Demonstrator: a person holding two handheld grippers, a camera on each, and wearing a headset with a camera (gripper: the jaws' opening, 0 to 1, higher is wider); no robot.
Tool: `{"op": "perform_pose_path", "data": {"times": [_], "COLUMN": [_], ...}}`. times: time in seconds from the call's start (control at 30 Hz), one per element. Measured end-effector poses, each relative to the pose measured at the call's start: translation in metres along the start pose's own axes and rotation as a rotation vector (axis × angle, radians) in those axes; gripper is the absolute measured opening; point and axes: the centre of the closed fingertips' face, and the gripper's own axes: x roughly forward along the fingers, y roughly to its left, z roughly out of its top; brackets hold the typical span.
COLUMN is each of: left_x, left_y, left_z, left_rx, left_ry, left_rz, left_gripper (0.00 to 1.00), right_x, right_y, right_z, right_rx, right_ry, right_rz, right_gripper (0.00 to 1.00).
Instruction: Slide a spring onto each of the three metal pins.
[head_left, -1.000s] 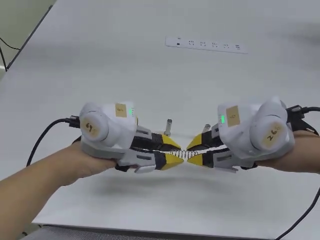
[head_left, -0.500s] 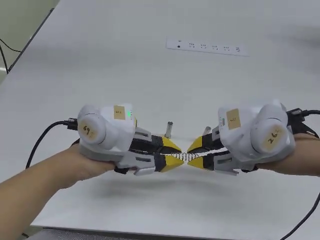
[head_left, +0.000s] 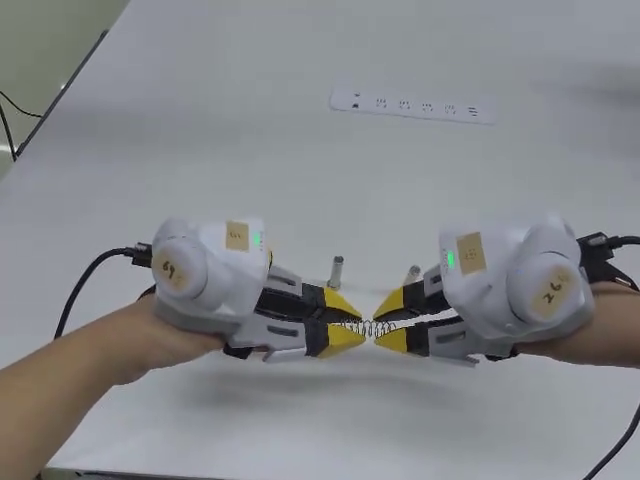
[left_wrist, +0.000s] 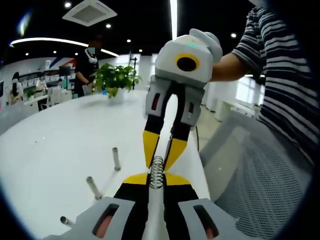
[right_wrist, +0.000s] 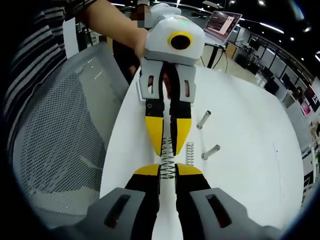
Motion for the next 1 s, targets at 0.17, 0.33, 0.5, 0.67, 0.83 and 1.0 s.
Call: {"op": "perform_pose_path", "data": {"times": [0.17, 0.33, 0.5, 0.67, 0.83, 1.0], "left_x": [0.001, 0.0, 0.0, 0.001, 0.001, 0.001], "left_y": [-0.003, -0.004, -0.005, -0.006, -0.005, -0.004], "left_z": [0.0, -0.001, -0.001, -0.001, -0.001, -0.001], "left_rx": [0.003, 0.002, 0.003, 0.003, 0.002, 0.0], "left_ry": [0.004, 0.01, 0.009, 0.012, 0.01, 0.007], "left_rz": [-0.008, -0.013, -0.016, -0.02, -0.018, -0.021], "left_gripper": [0.02, 0.02, 0.02, 0.02, 0.02, 0.02], "right_x": [-0.002, -0.002, -0.001, 0.0, -0.001, -0.005], "right_y": [0.003, 0.005, 0.005, 0.006, 0.005, 0.004], "right_z": [-0.005, -0.011, -0.011, -0.012, -0.011, -0.01], "right_rx": [0.009, 0.011, 0.006, -0.01, -0.021, -0.015], "right_ry": [-0.003, 0.014, 0.01, 0.011, 0.011, 0.01], "right_rz": [0.006, 0.01, 0.009, 0.01, -0.002, -0.003], "right_gripper": [0.08, 0.08, 0.08, 0.07, 0.07, 0.07]}}
